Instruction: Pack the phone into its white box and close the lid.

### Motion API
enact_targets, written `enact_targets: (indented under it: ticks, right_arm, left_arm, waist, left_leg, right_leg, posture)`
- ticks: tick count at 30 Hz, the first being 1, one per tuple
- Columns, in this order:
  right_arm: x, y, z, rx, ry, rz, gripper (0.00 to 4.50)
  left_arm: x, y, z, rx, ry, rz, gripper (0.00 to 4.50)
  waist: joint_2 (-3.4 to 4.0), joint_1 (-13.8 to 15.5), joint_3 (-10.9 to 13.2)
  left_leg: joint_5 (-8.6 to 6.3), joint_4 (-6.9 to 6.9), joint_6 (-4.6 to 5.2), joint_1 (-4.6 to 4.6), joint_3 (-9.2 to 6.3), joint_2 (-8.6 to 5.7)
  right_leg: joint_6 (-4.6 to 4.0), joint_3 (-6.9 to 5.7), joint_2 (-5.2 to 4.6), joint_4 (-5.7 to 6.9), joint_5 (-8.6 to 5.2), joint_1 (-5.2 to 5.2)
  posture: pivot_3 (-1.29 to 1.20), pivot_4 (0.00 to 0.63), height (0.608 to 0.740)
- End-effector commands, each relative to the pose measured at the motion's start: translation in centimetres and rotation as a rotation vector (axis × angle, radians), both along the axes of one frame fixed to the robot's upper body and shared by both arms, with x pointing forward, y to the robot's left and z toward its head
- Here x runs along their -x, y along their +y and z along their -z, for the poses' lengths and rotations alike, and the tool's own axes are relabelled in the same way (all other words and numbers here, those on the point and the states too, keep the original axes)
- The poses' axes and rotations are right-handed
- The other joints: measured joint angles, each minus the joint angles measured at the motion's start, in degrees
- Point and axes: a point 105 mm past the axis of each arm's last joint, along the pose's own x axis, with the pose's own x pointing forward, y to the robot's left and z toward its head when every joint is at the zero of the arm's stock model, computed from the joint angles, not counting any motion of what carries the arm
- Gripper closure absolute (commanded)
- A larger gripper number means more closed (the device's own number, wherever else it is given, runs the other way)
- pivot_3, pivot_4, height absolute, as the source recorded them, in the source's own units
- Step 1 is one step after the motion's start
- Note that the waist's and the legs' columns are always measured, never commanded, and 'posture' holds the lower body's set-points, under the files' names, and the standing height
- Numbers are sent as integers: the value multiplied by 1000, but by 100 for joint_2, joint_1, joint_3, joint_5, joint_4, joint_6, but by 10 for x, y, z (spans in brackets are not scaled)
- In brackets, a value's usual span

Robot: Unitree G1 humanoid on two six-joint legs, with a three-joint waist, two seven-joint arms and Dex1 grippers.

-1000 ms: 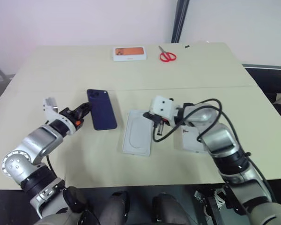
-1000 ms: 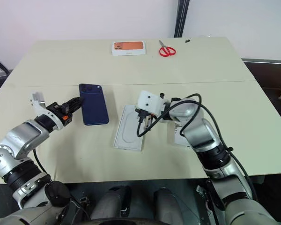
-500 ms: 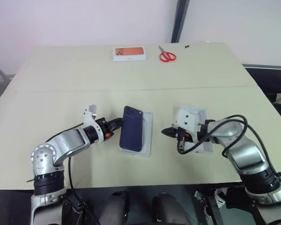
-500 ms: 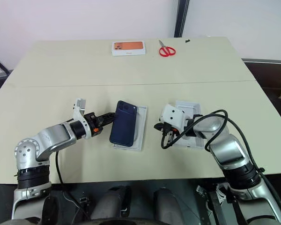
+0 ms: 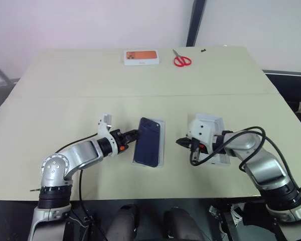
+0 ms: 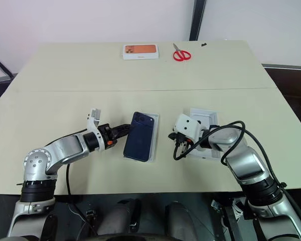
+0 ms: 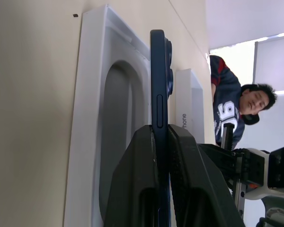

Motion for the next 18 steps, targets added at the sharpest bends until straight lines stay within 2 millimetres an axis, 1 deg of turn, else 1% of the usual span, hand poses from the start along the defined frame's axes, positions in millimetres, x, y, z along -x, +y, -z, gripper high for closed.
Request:
enact_targets:
  ticks: [1,2,4,11,14,15,16,18]
  right_arm:
    - [1,8,-11,-10,-49,-41,4500]
    - [1,8,-12,-10,-49,-42,4500]
    - [1,9,-12,-10,-50,-43,4500]
    - [-3,10,-16,-10,-69,-43,4500]
    - [-2,13,-25,-43,-82,-60,4500]
    - [1,16,-28,-61,-76,-84,4500]
    - [8,22,-30,-80,-60,-127,4500]
    - [23,32,-31,-112,-11,-214,4500]
  left_arm:
    - [1,-1,-13,5,-64,10,2290]
    - [1,-1,-13,4,-67,9,1906]
    - [1,1,-15,7,-75,5,981]
    - [1,14,-24,4,-119,-32,981]
    - [-1,27,-34,-52,-192,-55,981]
    - [-1,32,-37,-103,-238,-56,981]
    - [1,38,-36,-198,-297,-41,981]
    - [8,44,-30,-351,-376,19,981]
  waist:
    - [0,0,0]
    - [0,0,0]
    - [0,-1,0]
    - [0,-1,0]
    - [0,-5,0]
    - [1,-8,0]
    - [0,-11,0]
    - [7,-43,0]
  left_leg:
    - [0,0,0,0,0,0]
    - [0,0,0,0,0,0]
    - [0,0,0,0,0,0]
    - [0,0,0,0,0,0]
    - [0,0,0,0,0,0]
    - [0,-2,0,0,0,0]
    - [0,-3,0,1,0,0]
    - [0,-10,0,0,0,1]
  right_leg:
    - [0,0,0,0,0,0]
    - [0,0,0,0,0,0]
    - [0,0,0,0,0,0]
    - [0,0,0,0,0,0]
    - [0,0,0,0,0,0]
    - [-1,-1,0,0,0,-1]
    - [-1,0,0,0,0,-1]
    - [-2,0,2,-2,-1,-3]
  posture:
    - [0,150,740]
    - [0,150,740]
    - [0,150,740]
    - [0,150,740]
    - [0,150,740]
    - [0,150,740]
    - [0,150,740]
    - [0,150,740]
